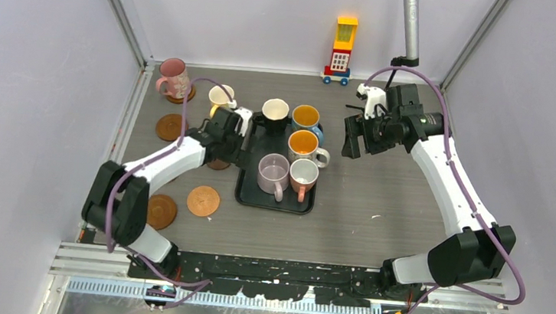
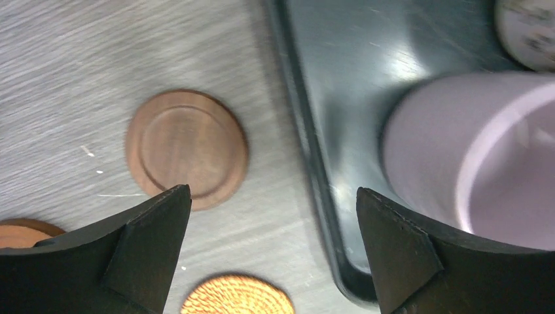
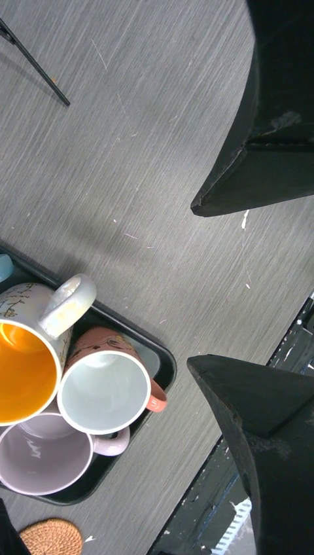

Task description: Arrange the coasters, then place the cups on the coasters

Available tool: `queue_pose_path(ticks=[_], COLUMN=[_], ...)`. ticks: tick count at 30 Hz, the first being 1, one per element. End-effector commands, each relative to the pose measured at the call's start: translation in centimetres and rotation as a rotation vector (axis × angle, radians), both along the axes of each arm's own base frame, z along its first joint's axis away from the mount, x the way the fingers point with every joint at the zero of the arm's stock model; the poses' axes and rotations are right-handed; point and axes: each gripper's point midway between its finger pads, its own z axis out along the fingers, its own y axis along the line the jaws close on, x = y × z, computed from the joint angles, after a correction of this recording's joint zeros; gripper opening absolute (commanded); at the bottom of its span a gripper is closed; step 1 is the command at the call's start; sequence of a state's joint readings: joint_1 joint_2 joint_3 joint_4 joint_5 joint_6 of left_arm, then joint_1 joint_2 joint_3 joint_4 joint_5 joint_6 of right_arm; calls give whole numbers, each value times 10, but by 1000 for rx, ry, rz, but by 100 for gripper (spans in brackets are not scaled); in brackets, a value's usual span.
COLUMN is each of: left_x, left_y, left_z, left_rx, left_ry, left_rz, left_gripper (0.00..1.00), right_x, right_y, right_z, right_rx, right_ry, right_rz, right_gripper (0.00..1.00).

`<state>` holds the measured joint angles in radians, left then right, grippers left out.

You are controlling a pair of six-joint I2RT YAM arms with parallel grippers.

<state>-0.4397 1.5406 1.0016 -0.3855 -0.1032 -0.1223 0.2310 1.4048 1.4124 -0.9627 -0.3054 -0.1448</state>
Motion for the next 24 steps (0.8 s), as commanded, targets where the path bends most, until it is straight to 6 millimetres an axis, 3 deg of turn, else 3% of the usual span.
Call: queue_pose_path(ticks=[1, 4, 7, 14, 24], left_x=[-42, -85, -107, -109, -98], left_y=[-44, -62, -81, -110, -134], left_z=[44, 46, 44, 22, 19], left_rx=[-161, -192, -218, -204, -197], left_ry=[-44, 25, 57, 88, 86], left_rz=[-233, -261, -245, -155, -91], left_gripper=[100, 100, 100, 100, 100], right_x=[-6, -10, -12, -13, -21], right_y=[-6, -6, -4, -2, -5], right_z=[12, 10, 8, 8, 7], right_rx=[1, 6, 14, 29, 25], right_ry=[-52, -46, -35, -27, -29], right_rz=[-6, -4, -4, -7, -14], right_gripper=[82, 82, 82, 82, 82])
